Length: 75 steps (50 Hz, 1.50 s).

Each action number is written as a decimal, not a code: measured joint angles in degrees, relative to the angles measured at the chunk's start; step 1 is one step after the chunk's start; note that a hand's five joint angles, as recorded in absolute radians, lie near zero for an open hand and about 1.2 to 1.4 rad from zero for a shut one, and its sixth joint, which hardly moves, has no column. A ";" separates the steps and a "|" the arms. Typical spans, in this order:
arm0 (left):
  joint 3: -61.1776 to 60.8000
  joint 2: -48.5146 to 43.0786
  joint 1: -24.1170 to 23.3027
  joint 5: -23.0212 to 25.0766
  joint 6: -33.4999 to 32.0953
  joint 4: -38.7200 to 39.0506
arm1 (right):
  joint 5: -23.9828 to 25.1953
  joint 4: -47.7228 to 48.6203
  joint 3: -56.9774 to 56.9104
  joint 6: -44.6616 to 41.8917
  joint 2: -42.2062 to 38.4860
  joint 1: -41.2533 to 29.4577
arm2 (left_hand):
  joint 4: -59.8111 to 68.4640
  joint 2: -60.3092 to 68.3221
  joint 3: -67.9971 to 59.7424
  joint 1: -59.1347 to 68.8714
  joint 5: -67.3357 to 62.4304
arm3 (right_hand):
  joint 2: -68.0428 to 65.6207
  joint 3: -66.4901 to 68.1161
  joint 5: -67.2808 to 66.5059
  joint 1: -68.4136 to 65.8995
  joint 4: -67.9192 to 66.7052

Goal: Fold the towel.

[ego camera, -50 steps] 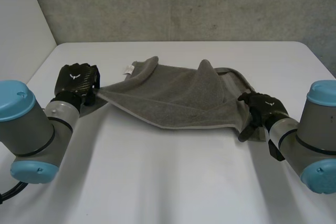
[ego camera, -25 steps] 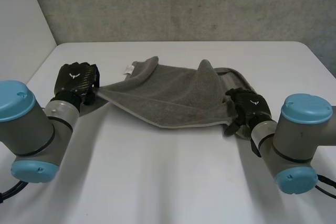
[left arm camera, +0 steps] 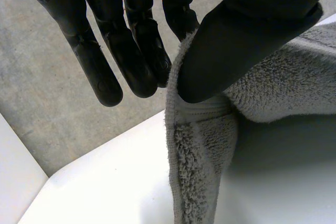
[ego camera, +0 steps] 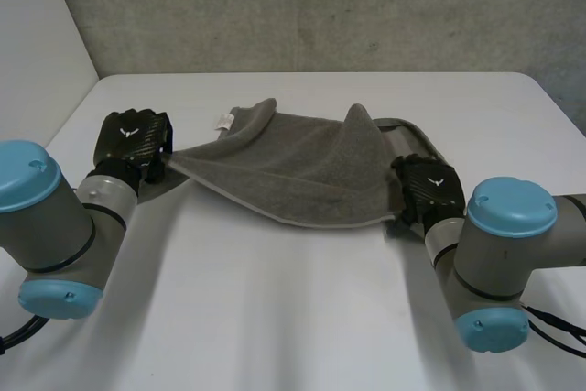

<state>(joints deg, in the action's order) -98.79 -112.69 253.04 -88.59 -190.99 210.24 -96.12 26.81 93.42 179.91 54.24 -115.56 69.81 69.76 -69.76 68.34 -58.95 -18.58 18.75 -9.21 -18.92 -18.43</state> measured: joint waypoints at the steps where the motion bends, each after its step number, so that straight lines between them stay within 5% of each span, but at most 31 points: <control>1: 0.00 0.00 0.00 0.00 0.00 0.00 | 0.05 0.21 -0.15 -0.06 -0.13 -0.02 | 0.00 0.00 0.00 0.00 0.00 | -1.63 1.95 -2.34 -1.95 -2.01; 29: 0.20 0.11 1.56 -0.09 0.09 0.19 | -1.98 -1.41 -1.72 -7.44 0.41 5.97 | 0.00 0.00 0.00 0.00 0.00 | -12.47 12.79 -12.02 -13.01 -12.93; 35: 0.23 0.25 2.23 -0.15 0.16 0.39 | -1.19 -4.09 -2.25 -7.15 -0.02 7.73 | 0.00 0.00 0.00 0.00 0.00 | -37.83 37.19 -35.89 -36.98 -37.39; 39: 0.15 0.53 2.56 -0.20 0.17 0.56 | 0.79 -5.60 -2.30 -6.90 0.48 9.14 | 0.00 0.00 0.00 0.00 0.00 | -57.71 57.48 -56.08 -57.88 -57.65; 55: -1.54 8.30 2.41 0.08 -0.07 0.20 | 18.14 -18.64 -2.43 -7.44 13.81 13.71 | 0.00 0.00 0.00 0.13 0.00 | -57.95 58.08 -57.24 -58.05 -58.24; 61: -2.48 15.06 2.32 1.28 -0.20 -1.88 | 21.20 -25.43 -5.09 -11.97 22.13 15.33 | 0.01 0.02 0.00 0.22 0.00 | -57.94 58.08 -57.24 -58.06 -58.24; 75: 3.12 31.35 5.14 5.93 -0.83 -23.37 | 21.70 -48.89 -21.02 -31.96 35.78 16.52 | 0.01 0.02 -0.01 0.23 0.00 | -57.94 58.12 -57.25 -58.02 -58.25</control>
<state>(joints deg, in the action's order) -95.67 -81.34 258.19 -82.66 -191.81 186.86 -74.42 -22.07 72.40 147.95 90.02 -99.04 69.82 69.78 -69.77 68.57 -58.95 -76.51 76.87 -66.46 -76.94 -76.68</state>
